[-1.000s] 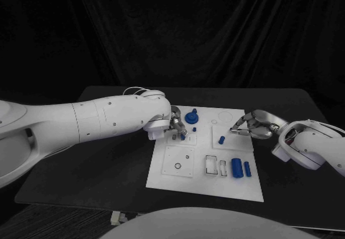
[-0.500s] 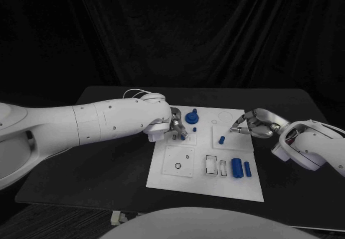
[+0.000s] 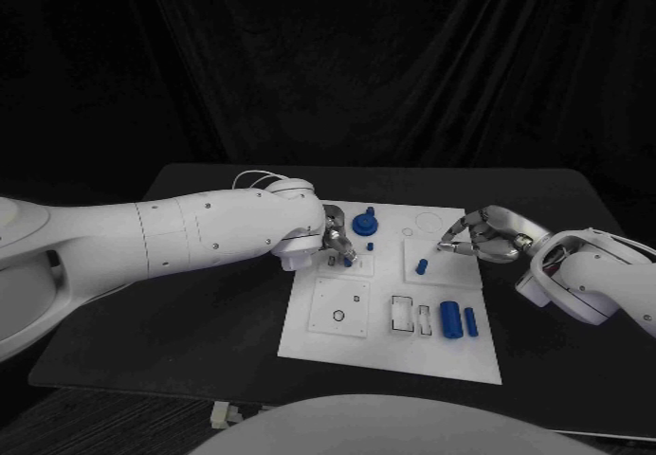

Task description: Assemble the parts on the task board

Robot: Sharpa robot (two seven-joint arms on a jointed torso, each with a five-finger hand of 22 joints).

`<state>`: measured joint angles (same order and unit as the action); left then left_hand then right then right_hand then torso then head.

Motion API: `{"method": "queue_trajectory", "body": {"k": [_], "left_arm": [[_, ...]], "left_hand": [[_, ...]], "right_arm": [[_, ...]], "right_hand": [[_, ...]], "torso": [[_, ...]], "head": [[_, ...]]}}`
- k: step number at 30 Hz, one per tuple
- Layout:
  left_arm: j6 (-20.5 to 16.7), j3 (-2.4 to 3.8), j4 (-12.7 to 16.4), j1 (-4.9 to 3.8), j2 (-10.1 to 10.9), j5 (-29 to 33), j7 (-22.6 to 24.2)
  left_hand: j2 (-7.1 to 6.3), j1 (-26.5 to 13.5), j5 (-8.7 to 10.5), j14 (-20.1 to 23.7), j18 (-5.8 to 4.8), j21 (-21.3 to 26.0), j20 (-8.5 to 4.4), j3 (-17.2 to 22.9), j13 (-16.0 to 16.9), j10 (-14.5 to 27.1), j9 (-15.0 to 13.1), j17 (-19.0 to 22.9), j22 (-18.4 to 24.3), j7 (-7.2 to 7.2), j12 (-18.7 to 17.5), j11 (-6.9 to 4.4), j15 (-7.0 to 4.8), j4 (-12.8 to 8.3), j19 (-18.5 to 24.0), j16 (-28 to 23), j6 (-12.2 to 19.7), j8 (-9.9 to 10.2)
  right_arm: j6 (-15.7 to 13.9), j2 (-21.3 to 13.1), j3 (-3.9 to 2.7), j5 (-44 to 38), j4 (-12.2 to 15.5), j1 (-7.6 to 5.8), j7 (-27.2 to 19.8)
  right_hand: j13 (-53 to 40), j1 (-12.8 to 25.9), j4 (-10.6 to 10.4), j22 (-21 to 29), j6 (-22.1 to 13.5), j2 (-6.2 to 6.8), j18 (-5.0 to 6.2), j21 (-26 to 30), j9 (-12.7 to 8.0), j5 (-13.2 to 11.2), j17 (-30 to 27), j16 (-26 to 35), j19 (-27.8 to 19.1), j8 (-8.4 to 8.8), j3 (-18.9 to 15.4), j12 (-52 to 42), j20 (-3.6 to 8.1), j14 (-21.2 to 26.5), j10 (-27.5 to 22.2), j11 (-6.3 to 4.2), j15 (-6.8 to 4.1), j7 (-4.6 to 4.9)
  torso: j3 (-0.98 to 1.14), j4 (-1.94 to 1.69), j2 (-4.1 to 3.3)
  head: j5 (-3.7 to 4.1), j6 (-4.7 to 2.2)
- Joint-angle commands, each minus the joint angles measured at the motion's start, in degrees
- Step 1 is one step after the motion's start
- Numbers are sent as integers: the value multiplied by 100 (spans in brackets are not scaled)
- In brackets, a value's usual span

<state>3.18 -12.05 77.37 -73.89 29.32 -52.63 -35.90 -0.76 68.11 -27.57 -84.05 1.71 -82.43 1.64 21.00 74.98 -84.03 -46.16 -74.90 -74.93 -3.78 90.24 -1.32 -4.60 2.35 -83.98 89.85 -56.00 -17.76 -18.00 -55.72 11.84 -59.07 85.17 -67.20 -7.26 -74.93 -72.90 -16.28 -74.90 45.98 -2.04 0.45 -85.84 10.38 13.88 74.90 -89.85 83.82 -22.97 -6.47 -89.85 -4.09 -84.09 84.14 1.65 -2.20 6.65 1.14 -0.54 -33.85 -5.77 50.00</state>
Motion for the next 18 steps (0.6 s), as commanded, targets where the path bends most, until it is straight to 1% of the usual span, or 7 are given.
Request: {"method": "queue_trajectory", "body": {"k": [1,18], "left_arm": [[-199,-10,11,29,10,-165,26],[-376,-9,177,29,117,-188,-8]], "left_hand": [[30,37,4,-595,24,33,-1,806,1502,-597,-14,-1510,-1012,38,-24,-4,-7,-762,-275,15,19,-29],[12,60,-19,-595,26,39,-3,816,1502,-597,-26,-1510,-1010,38,-24,-5,-10,-773,-274,15,9,-38]], "right_arm": [[-70,-5,-2,-2,5,18,-24],[-51,-4,-2,-2,-19,27,-4]], "right_hand": [[-1507,-3,11,-1338,-15,-27,83,3,9,-7,1510,-15,378,-6,-24,-15,-41,-591,586,35,44,2],[-1507,-13,12,-1336,-19,-28,85,9,9,-3,1510,-15,375,-4,-26,-15,-41,-591,586,34,43,4]], "torso": [[-1,-2,1],[-1,0,2]], "head": [[-3,0],[-12,0]]}}
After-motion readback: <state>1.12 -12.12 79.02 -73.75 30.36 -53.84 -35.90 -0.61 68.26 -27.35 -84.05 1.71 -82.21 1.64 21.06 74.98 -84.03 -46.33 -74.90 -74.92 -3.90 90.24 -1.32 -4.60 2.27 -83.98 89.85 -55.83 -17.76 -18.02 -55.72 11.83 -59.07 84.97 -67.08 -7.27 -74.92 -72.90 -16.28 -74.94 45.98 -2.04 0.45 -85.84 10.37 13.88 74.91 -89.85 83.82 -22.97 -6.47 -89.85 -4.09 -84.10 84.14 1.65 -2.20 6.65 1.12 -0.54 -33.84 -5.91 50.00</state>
